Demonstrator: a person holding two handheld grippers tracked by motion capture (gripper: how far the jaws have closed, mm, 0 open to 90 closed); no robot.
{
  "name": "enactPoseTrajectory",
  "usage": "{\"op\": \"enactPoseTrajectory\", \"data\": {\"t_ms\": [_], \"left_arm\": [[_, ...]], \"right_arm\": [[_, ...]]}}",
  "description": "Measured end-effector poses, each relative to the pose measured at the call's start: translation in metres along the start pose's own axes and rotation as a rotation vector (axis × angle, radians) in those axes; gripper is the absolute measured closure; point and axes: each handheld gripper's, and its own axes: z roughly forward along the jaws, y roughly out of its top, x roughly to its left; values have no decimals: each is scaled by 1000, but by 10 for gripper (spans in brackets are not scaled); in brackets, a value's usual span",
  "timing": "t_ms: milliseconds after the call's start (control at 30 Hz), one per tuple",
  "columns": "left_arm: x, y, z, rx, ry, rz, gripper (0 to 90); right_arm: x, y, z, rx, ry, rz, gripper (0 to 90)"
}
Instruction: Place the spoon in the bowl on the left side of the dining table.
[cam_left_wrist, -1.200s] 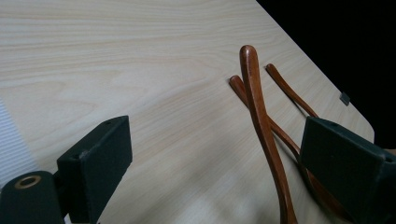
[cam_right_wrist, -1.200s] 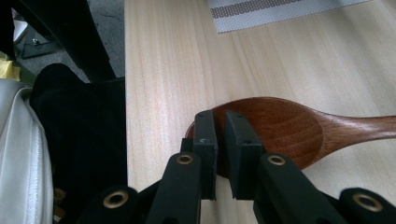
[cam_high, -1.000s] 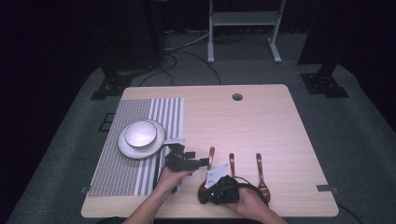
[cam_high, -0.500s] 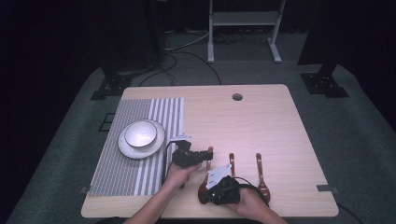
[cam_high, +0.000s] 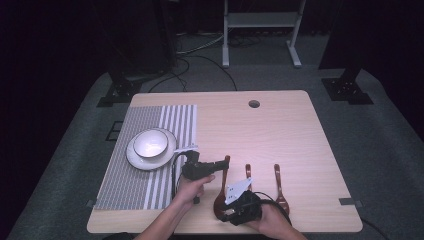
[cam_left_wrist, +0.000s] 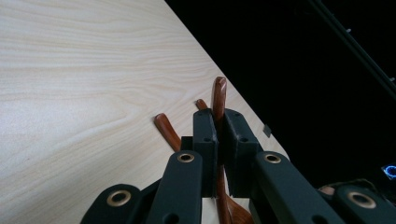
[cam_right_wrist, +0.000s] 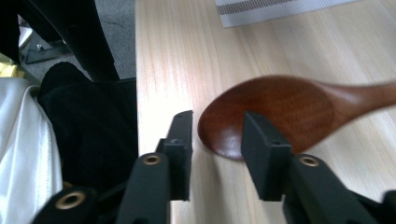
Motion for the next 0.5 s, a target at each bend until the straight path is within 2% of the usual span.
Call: {"op": "enactPoseTrajectory", "data": {"t_ms": [100, 233, 333, 500], "left_arm": [[-1, 2, -5, -16, -7, 1, 846], [-2, 7, -11, -41, -3, 12, 846], [-6, 13, -21, -76, 23, 40, 846], [-8, 18, -29, -90, 50, 75, 846]], "right_arm": [[-3, -5, -8, -33, 4, 28, 567], [-6, -10, -21, -59, -14, 63, 543], [-12, -19, -37, -80, -52, 102, 522], [-17, -31, -55, -111, -78, 145, 507]]}}
